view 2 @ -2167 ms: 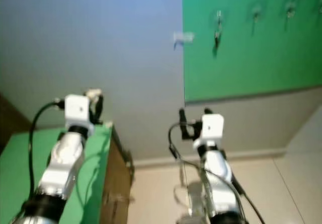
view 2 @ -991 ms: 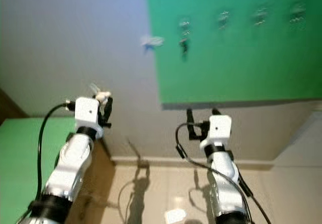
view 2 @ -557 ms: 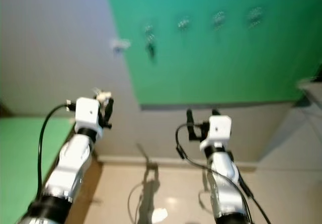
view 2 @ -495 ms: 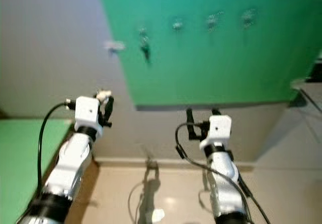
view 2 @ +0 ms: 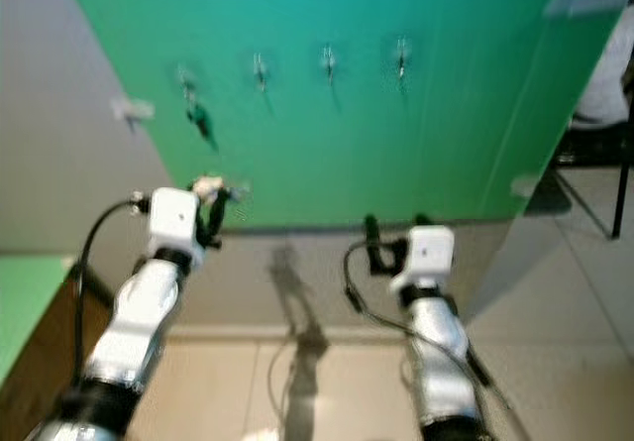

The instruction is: Hang keys on a hook

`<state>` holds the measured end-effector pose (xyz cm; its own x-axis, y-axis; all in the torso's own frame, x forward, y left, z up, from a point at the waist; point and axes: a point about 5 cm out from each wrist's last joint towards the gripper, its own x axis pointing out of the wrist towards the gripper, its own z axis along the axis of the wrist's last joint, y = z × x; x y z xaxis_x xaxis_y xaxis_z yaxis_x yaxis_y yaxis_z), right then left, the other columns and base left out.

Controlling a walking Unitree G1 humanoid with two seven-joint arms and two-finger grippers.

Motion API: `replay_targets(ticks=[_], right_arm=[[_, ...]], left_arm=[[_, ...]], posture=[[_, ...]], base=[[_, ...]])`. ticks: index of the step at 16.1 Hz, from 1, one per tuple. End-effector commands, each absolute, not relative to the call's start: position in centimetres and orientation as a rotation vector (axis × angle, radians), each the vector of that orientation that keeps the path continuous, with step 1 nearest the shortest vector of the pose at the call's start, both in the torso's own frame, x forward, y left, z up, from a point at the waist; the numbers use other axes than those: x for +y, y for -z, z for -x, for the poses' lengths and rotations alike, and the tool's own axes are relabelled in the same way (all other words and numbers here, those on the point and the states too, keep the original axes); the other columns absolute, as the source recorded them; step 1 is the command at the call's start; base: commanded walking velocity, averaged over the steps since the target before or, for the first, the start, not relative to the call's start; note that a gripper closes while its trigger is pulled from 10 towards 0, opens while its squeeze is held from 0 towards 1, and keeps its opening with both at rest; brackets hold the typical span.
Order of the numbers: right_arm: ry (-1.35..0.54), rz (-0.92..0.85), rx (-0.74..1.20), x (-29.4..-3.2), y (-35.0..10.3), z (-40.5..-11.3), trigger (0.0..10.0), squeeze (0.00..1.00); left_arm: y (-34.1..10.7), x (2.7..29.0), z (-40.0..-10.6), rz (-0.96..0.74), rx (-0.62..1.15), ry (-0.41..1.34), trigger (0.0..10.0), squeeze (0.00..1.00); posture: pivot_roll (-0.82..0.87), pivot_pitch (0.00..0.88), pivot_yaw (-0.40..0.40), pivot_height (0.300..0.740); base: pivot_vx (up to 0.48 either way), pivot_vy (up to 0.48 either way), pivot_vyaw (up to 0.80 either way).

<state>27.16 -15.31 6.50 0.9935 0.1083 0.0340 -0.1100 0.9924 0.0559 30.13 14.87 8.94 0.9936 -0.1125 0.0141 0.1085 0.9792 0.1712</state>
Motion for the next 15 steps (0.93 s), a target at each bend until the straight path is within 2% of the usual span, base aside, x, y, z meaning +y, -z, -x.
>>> replay_targets(ticks=[1, 2, 11, 13, 15], right_arm=[[-0.112, -0.055, -0.033, -15.4, -6.6, -27.3, 10.0, 0.00], [-0.114, -0.054, -0.032, -15.4, -6.6, -27.4, 10.0, 0.00], [-0.118, -0.052, -0.031, -15.6, -6.6, -27.3, 10.0, 0.00], [-0.120, -0.048, -0.034, -15.7, -6.7, -27.4, 10.0, 0.00], [-0.135, -0.021, -0.034, -16.4, -7.1, -27.6, 10.0, 0.00]], left_arm=[[-9.5, 14.9, -30.5, -0.174, -0.042, 0.101, 0.0, 0.00], [-9.6, 15.0, -30.6, -0.178, -0.044, 0.092, 0.0, 0.00], [-9.4, 14.9, -30.3, -0.167, -0.059, 0.104, 0.0, 0.00], [-9.5, 15.8, -30.1, -0.137, -0.078, 0.077, 0.0, 0.00], [-8.9, 15.5, -29.9, -0.148, -0.070, 0.072, 0.0, 0.00]], posture=[[-0.20, 0.004, 0.151, 0.740], [-0.20, 0.000, 0.150, 0.740], [-0.21, 0.000, 0.148, 0.740], [-0.21, 0.000, 0.137, 0.740], [-0.21, 0.008, 0.104, 0.740]], base=[[0.311, -0.360, 0.00], [0.386, 0.000, 0.00], [0.000, 0.000, 0.00], [0.000, 0.000, 0.00], [0.000, 0.000, 0.00]])
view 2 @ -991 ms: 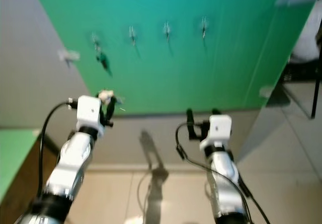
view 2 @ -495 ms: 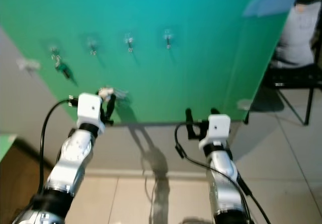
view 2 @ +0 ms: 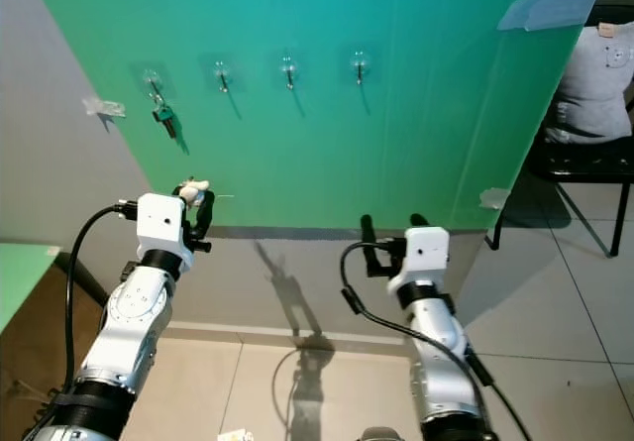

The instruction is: Hang keys on a hook

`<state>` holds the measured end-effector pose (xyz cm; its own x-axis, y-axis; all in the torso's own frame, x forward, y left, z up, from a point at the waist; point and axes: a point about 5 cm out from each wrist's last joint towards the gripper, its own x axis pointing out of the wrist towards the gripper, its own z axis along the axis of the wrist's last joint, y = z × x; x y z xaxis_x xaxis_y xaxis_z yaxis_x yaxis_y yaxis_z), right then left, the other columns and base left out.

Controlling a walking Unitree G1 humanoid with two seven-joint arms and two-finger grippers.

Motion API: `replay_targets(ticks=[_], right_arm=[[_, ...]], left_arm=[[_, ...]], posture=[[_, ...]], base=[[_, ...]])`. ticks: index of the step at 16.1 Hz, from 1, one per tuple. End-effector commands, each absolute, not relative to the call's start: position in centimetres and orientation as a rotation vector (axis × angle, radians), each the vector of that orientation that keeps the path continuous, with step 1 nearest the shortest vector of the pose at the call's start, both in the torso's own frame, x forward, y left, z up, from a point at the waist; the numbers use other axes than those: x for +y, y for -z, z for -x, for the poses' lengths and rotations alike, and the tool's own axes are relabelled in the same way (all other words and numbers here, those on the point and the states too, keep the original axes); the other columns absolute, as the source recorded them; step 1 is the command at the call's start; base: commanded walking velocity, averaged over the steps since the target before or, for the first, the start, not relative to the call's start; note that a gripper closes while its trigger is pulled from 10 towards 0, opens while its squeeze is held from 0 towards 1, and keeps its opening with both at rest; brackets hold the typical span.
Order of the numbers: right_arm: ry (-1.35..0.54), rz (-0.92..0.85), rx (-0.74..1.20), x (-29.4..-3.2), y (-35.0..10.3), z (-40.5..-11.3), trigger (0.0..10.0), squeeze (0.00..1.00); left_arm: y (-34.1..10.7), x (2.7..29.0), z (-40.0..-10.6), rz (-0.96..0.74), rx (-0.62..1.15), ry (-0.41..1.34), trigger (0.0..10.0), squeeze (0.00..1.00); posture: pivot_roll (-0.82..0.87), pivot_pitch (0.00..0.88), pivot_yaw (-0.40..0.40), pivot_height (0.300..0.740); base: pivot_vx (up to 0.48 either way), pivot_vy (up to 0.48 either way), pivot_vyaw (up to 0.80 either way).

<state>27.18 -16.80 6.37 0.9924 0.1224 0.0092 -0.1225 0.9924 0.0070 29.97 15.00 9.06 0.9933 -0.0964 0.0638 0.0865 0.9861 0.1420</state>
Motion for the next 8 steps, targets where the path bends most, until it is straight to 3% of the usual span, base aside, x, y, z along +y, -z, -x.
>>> replay_targets(ticks=[1, 5, 8], right_arm=[[-0.141, -0.008, -0.034, -16.9, -7.3, -27.6, 10.0, 0.00], [-0.157, 0.023, -0.035, -17.7, -8.0, -28.3, 10.0, 0.00], [-0.152, 0.007, -0.049, -17.3, -8.3, -28.7, 10.0, 0.00]], left_arm=[[-8.7, 15.1, -29.7, -0.147, -0.067, 0.076, 0.0, 0.00], [-7.4, 13.9, -29.1, -0.091, -0.029, 0.083, 0.0, 0.00], [-9.2, 13.1, -30.1, -0.144, -0.091, 0.122, 0.0, 0.00]], posture=[[-0.21, 0.017, 0.085, 0.740], [-0.22, 0.016, 0.060, 0.740], [-0.22, 0.012, 0.071, 0.740]], base=[[0.000, 0.000, 0.00], [0.000, 0.000, 0.00], [0.000, 0.000, 0.00]])
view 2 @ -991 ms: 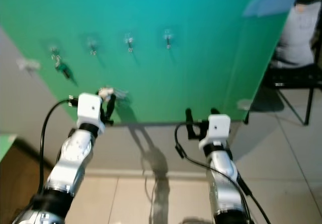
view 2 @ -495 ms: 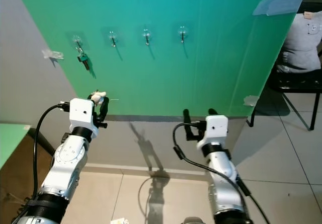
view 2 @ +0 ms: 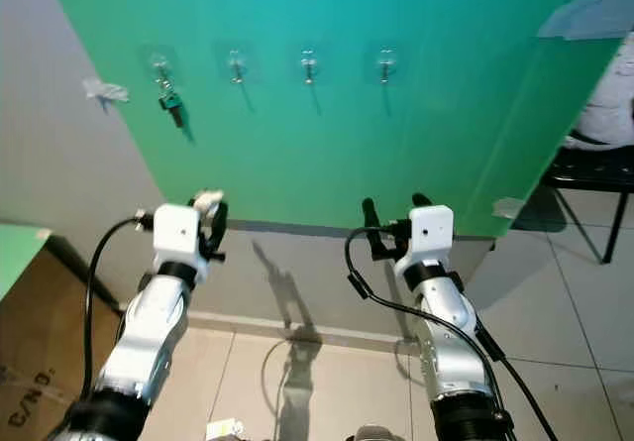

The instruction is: Hang keys on a hook

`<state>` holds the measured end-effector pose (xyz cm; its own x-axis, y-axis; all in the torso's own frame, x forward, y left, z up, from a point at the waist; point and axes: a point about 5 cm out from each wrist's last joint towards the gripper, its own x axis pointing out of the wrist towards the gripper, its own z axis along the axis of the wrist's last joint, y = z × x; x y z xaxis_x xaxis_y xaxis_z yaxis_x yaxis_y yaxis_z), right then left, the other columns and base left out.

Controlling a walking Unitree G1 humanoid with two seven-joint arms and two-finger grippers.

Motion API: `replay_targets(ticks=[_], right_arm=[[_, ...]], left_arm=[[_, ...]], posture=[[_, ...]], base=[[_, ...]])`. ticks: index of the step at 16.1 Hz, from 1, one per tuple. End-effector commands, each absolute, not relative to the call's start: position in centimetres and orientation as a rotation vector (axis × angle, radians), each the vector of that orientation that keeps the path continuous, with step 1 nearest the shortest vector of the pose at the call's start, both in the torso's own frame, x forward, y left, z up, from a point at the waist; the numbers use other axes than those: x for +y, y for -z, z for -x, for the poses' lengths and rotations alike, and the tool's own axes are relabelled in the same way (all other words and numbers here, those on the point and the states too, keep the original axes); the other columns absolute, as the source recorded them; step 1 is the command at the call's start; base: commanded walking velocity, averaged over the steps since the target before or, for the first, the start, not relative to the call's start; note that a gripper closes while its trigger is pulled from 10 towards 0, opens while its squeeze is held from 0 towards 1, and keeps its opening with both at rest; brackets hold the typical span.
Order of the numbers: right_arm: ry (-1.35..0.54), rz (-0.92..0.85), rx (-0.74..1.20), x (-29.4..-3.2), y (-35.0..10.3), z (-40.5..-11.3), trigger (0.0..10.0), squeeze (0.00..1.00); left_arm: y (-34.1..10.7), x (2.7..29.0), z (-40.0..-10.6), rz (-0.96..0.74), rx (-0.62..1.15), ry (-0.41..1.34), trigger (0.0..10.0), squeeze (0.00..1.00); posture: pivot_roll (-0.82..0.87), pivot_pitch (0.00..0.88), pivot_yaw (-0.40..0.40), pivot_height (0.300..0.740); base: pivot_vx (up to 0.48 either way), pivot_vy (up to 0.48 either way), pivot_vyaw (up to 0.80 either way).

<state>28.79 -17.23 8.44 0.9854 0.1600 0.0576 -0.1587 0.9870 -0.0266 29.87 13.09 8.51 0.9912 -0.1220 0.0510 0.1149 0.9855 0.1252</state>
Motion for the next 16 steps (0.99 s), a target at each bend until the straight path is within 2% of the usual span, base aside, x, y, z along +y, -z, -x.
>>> replay_targets(ticks=[1, 4, 10, 16], right_arm=[[-0.154, 0.004, -0.040, -17.1, -8.0, -28.5, 10.0, 0.00], [-0.153, 0.002, -0.025, -17.2, -7.5, -28.0, 10.0, 0.00], [-0.149, -0.002, -0.020, -17.2, -7.4, -27.7, 10.0, 0.00], [-0.149, -0.007, -0.012, -16.9, -7.0, -27.5, 10.0, 0.00]], left_arm=[[-10.0, 12.6, -30.7, -0.120, -0.082, 0.163, 0.0, 0.00], [-11.4, 12.0, -31.6, -0.151, -0.096, 0.213, 0.0, 0.00], [-13.2, 12.5, -33.1, -0.270, -0.086, 0.180, 0.0, 0.00], [-16.4, 11.7, -34.0, -0.321, -0.204, 0.160, 0.0, 0.00]], posture=[[-0.22, 0.013, 0.074, 0.740], [-0.23, 0.015, 0.079, 0.740], [-0.24, 0.013, 0.085, 0.740], [-0.24, 0.000, 0.097, 0.740]], base=[[0.000, 0.000, 0.00], [0.000, 0.000, 0.00], [0.000, 0.000, 0.00], [0.000, 0.000, 0.00]])
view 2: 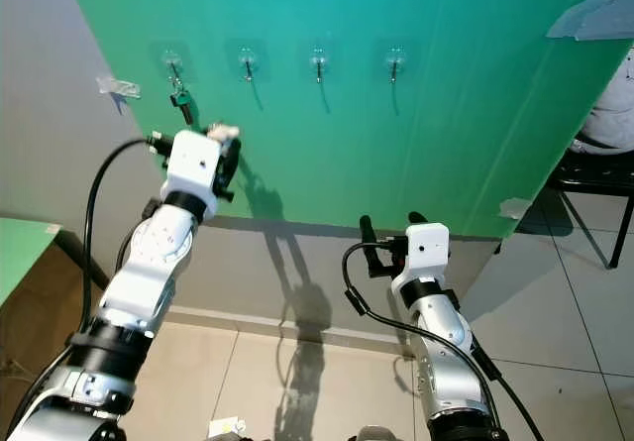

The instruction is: Hang keys on a hook

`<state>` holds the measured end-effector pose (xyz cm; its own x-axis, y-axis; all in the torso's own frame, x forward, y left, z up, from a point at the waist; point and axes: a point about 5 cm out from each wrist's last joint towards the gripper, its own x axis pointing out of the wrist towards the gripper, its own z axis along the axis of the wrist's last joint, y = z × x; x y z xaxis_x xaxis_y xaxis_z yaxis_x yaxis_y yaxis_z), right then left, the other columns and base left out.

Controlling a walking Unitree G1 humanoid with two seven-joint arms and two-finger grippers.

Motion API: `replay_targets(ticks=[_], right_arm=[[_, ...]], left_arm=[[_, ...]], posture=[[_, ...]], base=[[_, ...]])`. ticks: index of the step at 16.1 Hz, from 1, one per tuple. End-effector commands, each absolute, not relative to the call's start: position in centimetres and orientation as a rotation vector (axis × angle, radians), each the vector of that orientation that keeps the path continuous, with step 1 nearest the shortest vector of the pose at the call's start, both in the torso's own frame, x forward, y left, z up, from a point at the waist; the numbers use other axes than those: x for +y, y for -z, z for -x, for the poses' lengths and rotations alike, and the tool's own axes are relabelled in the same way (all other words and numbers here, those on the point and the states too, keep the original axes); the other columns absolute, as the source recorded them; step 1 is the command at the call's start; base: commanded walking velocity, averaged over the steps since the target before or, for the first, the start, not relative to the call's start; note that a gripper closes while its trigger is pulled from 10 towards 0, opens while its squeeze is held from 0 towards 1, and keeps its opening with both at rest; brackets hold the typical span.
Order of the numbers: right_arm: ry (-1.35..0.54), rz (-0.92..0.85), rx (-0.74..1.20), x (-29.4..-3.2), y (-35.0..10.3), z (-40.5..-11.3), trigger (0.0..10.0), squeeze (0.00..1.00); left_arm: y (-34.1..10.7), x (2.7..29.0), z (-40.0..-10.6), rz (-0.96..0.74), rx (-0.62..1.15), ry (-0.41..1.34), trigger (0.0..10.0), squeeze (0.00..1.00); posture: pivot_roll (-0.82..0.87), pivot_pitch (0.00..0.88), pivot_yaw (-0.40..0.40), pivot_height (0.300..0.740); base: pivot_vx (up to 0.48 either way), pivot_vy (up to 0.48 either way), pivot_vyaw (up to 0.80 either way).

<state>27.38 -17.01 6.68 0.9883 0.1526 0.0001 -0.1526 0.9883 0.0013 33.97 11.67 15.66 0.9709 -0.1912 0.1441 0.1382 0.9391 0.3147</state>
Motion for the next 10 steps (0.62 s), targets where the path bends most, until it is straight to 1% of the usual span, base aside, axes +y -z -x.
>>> replay_targets(ticks=[1, 7, 10], right_arm=[[-0.149, -0.007, -0.011, -16.9, -6.9, -27.5, 10.0, 0.00], [-0.143, 0.000, -0.009, -17.2, -6.9, -27.2, 10.0, 0.00], [-0.142, -0.002, -0.008, -17.1, -6.9, -27.1, 10.0, 0.00]], left_arm=[[-16.8, 11.6, -34.2, -0.317, -0.220, 0.159, 0.0, 0.00], [-19.4, 11.0, -35.2, -0.366, -0.303, 0.149, 0.0, 0.00], [-19.9, 10.7, -35.7, -0.375, -0.308, 0.146, 0.0, 0.00]], posture=[[-0.25, 0.000, 0.097, 0.740], [-0.26, 0.000, 0.097, 0.740], [-0.26, 0.000, 0.100, 0.740]], base=[[0.000, 0.000, 0.00], [0.000, 0.000, 0.00], [0.000, 0.000, 0.00]])
